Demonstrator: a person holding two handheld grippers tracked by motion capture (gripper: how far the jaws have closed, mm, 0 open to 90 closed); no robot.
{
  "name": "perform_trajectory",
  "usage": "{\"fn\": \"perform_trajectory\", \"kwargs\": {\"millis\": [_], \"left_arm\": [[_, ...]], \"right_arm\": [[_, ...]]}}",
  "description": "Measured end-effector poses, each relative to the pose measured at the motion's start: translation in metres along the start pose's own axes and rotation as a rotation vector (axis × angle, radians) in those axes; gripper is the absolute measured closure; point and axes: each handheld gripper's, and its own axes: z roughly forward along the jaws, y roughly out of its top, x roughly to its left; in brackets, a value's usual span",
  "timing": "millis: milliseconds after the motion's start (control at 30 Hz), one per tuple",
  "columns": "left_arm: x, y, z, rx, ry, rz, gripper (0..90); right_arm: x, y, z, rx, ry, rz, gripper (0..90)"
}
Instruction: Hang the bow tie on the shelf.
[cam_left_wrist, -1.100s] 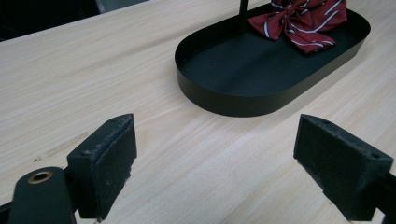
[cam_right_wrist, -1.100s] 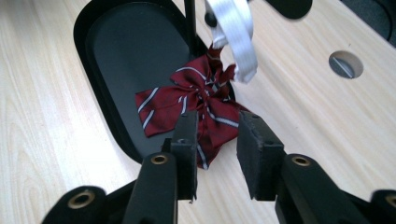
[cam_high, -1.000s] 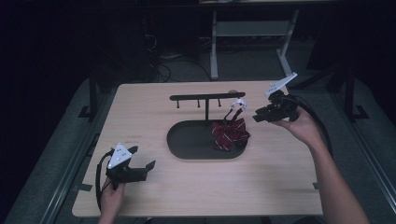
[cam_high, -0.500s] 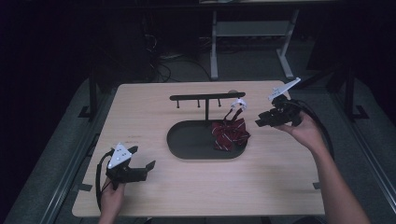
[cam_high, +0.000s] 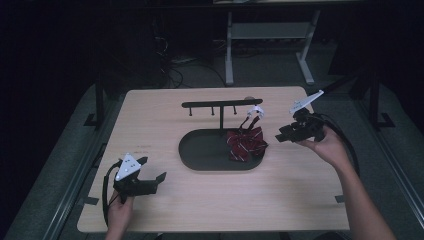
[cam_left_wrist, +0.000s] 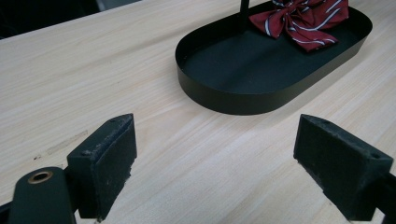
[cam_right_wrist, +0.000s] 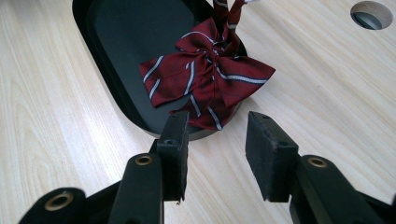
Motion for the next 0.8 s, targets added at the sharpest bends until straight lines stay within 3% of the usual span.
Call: {"fn": "perform_trajectory", "kwargs": {"millis": [800], "left_arm": [[0.001,0.000,-0.001,0.000,0.004,0.000,13.0]], "right_arm": [[0.001,-0.028,0.005,0.008,0.017,0.039,56.5]]}}
